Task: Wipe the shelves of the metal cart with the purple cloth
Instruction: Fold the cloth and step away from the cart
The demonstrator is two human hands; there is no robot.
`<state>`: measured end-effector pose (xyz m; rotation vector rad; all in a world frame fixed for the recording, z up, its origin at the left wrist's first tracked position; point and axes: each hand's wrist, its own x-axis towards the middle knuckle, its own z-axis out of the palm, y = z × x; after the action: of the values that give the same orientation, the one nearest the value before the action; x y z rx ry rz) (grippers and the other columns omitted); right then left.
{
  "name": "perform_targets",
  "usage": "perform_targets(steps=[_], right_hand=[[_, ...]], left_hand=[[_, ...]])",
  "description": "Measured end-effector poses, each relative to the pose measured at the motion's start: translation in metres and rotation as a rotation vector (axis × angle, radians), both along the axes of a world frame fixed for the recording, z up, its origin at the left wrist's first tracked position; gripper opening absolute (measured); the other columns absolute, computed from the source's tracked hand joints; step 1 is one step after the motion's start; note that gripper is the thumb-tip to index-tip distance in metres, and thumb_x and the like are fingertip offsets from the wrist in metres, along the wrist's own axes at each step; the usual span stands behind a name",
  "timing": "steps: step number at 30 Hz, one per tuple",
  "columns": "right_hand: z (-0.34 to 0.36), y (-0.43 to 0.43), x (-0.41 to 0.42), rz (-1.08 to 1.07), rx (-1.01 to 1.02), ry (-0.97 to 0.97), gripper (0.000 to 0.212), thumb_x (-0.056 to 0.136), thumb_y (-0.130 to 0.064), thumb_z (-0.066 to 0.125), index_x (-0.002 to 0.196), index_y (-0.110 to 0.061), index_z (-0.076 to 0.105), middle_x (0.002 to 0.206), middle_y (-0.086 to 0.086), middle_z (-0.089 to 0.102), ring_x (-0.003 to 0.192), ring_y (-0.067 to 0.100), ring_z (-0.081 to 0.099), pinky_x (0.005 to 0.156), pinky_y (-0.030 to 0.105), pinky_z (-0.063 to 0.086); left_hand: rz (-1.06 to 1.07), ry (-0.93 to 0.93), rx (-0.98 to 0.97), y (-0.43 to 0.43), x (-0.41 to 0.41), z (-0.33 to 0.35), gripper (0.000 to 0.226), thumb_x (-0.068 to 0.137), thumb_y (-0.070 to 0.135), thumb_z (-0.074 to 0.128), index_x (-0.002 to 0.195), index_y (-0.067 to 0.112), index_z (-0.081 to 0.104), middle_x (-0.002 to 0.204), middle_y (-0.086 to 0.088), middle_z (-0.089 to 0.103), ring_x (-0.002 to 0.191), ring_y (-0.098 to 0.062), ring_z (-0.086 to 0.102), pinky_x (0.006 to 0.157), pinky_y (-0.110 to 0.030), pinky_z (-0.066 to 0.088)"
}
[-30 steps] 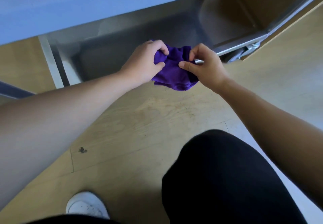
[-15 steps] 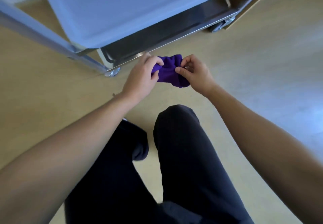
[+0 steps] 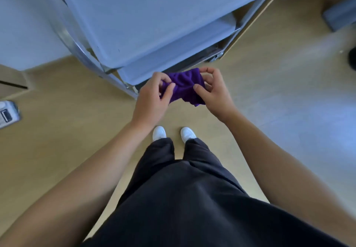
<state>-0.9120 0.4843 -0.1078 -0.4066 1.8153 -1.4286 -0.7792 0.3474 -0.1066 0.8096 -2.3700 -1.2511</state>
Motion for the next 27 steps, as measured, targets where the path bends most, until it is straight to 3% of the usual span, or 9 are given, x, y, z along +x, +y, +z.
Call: perform_targets(steps=[3, 6, 9, 14, 16, 17, 20, 24, 27], right_hand=[[0.025, -0.004, 0.003, -0.074, -0.021, 0.025, 0.022, 0.094, 0.0, 0.054, 0.112, -0.01, 0.049, 0.106, 0.007, 0.066, 0.084, 0.034, 0.07, 0.066, 0.056, 0.058], [0.04, -0.002, 0.006, -0.138, -0.024, 0.042, 0.017, 0.093, 0.004, 0.05, 0.1, -0.013, 0.049, 0.1, 0.011, 0.065, 0.076, 0.043, 0.068, 0.06, 0.059, 0.052], [0.051, 0.004, 0.007, -0.178, -0.026, 0.064, 0.022, 0.093, 0.006, 0.044, 0.095, -0.016, 0.047, 0.094, 0.013, 0.062, 0.071, 0.031, 0.068, 0.053, 0.042, 0.049], [0.061, 0.024, 0.003, -0.238, -0.057, 0.089, 0.021, 0.094, 0.008, 0.042, 0.098, -0.012, 0.045, 0.093, 0.01, 0.061, 0.065, 0.019, 0.059, 0.048, 0.024, 0.042], [0.064, 0.035, -0.003, -0.308, -0.065, 0.084, 0.019, 0.094, 0.009, 0.041, 0.1, -0.009, 0.044, 0.091, 0.008, 0.06, 0.059, 0.015, 0.057, 0.046, 0.021, 0.042], [0.065, 0.042, -0.006, -0.339, -0.069, 0.088, 0.019, 0.094, 0.009, 0.041, 0.102, -0.008, 0.044, 0.09, 0.008, 0.06, 0.057, 0.014, 0.058, 0.046, 0.021, 0.043], [0.063, 0.062, -0.019, -0.37, -0.054, 0.157, 0.026, 0.095, 0.005, 0.041, 0.115, -0.013, 0.041, 0.096, 0.008, 0.062, 0.068, 0.021, 0.065, 0.051, 0.027, 0.051], [0.052, 0.092, -0.048, -0.217, 0.217, 0.567, 0.05, 0.088, 0.003, 0.038, 0.122, -0.031, 0.05, 0.109, -0.003, 0.058, 0.094, 0.012, 0.056, 0.079, 0.022, 0.049], [0.049, 0.115, -0.079, -0.169, 0.319, 0.56, 0.043, 0.086, -0.002, 0.04, 0.117, -0.029, 0.052, 0.112, 0.001, 0.054, 0.1, 0.011, 0.049, 0.078, 0.007, 0.039]], left_hand=[[0.017, -0.062, 0.054, -0.011, -0.004, 0.013, 0.025, 0.087, 0.019, 0.066, 0.105, 0.014, 0.049, 0.066, -0.005, 0.053, 0.058, -0.012, 0.049, 0.057, -0.017, 0.04], [-0.092, -0.161, 0.061, -0.021, -0.013, 0.022, 0.049, 0.083, 0.021, 0.07, 0.126, 0.022, 0.046, 0.072, -0.002, 0.055, 0.066, -0.011, 0.053, 0.063, -0.023, 0.044], [-0.245, -0.224, -0.047, -0.025, -0.029, 0.027, 0.07, 0.083, 0.027, 0.071, 0.144, 0.03, 0.037, 0.094, -0.002, 0.049, 0.09, -0.016, 0.051, 0.08, -0.026, 0.046], [-0.381, -0.121, -0.166, -0.014, -0.059, 0.033, 0.021, 0.085, 0.022, 0.069, 0.104, 0.016, 0.066, 0.12, -0.004, 0.047, 0.111, -0.022, 0.046, 0.093, -0.034, 0.044], [-0.48, -0.113, -0.122, -0.007, -0.07, 0.038, 0.01, 0.087, 0.02, 0.063, 0.095, 0.014, 0.06, 0.118, -0.003, 0.057, 0.103, -0.016, 0.054, 0.084, -0.033, 0.046], [-0.527, -0.12, -0.106, -0.002, -0.076, 0.041, 0.008, 0.09, 0.021, 0.059, 0.092, 0.014, 0.054, 0.104, -0.002, 0.062, 0.088, -0.013, 0.057, 0.073, -0.03, 0.046], [-0.609, -0.153, -0.151, 0.017, -0.095, 0.051, 0.01, 0.096, 0.022, 0.049, 0.091, 0.018, 0.042, 0.07, 0.007, 0.051, 0.056, -0.007, 0.045, 0.052, -0.016, 0.033], [-0.679, -0.155, -0.304, 0.047, -0.136, 0.055, 0.005, 0.098, 0.02, 0.045, 0.096, 0.015, 0.045, 0.075, 0.004, 0.056, 0.06, -0.008, 0.049, 0.05, -0.022, 0.036], [-0.739, -0.18, -0.346, 0.074, -0.168, 0.051, 0.011, 0.099, 0.02, 0.042, 0.1, 0.013, 0.05, 0.083, -0.001, 0.061, 0.069, -0.016, 0.056, 0.061, -0.039, 0.05]])
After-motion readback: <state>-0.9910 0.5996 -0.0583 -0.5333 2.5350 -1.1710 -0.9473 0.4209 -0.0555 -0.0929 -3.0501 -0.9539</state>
